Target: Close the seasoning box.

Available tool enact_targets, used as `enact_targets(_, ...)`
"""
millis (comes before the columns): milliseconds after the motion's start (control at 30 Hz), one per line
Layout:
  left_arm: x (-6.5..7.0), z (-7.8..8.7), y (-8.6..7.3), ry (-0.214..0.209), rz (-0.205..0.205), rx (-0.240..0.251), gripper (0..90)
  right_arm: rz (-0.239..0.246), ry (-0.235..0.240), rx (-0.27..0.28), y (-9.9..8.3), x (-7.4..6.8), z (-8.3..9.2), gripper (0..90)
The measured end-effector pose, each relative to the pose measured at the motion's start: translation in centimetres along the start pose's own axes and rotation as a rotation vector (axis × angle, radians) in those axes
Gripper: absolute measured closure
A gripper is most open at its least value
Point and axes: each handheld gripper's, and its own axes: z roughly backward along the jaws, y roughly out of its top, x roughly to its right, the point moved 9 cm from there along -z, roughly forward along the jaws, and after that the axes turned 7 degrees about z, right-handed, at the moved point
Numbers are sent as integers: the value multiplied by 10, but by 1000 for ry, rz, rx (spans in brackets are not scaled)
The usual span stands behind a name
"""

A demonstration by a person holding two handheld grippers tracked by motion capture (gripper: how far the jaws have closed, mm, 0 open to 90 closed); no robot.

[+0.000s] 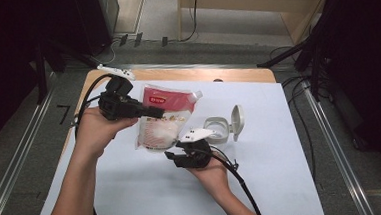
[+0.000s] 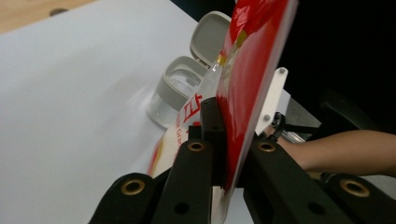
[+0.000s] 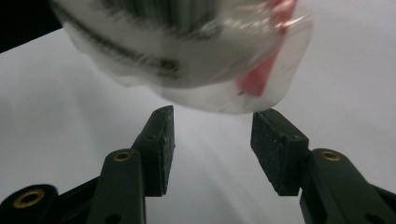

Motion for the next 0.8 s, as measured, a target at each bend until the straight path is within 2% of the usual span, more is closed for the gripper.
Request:
enact_targets(67,0,1,0,-9,23,2,900,25,-35,23,4,1,2,494)
enact_targets(133,-1,1,1,-30,49,9,900,86,-68,55,9,0,4,503)
enact_targets(200,-2,0,1,-47,69,15,900,120,-54,79,12,-6,4,494)
enact_targets(267,-5,-1,2,-37,77,22,900,138,-52,87,15,-10,5,501)
enact_targets(333,-5,-4,2,-46,68,10,900,151,-47,91,15,-15,6,503)
enact_targets(367,-5,-7,3,-33,64,17,900,150,-41,88,15,-16,6,506)
enact_targets(400,-6,-9,3,-11,55,22,900,134,-24,85,15,-19,6,506)
enact_targets(433,-7,-14,3,22,21,12,898,125,-17,83,15,-20,6,504)
enact_targets(467,-7,-18,3,35,2,1,890,120,-14,83,15,-23,6,500)
enact_targets(533,-6,-25,1,55,-57,-25,876,170,-30,77,18,-31,3,509)
enact_targets(567,-5,-27,1,73,-84,-27,875,155,-13,66,18,-35,2,513)
enact_targets(633,-4,-28,1,115,-131,-28,860,99,39,86,21,-41,2,518)
enact_targets(667,-4,-29,0,129,-166,-36,843,85,39,92,22,-42,2,521)
enact_targets(733,-4,-33,-4,134,-174,-63,801,58,58,103,24,-43,5,526)
enact_targets(767,-5,-34,-5,124,-181,-77,787,43,68,112,26,-44,6,527)
enact_targets(800,-5,-36,-6,110,-170,-73,787,29,85,118,27,-45,8,528)
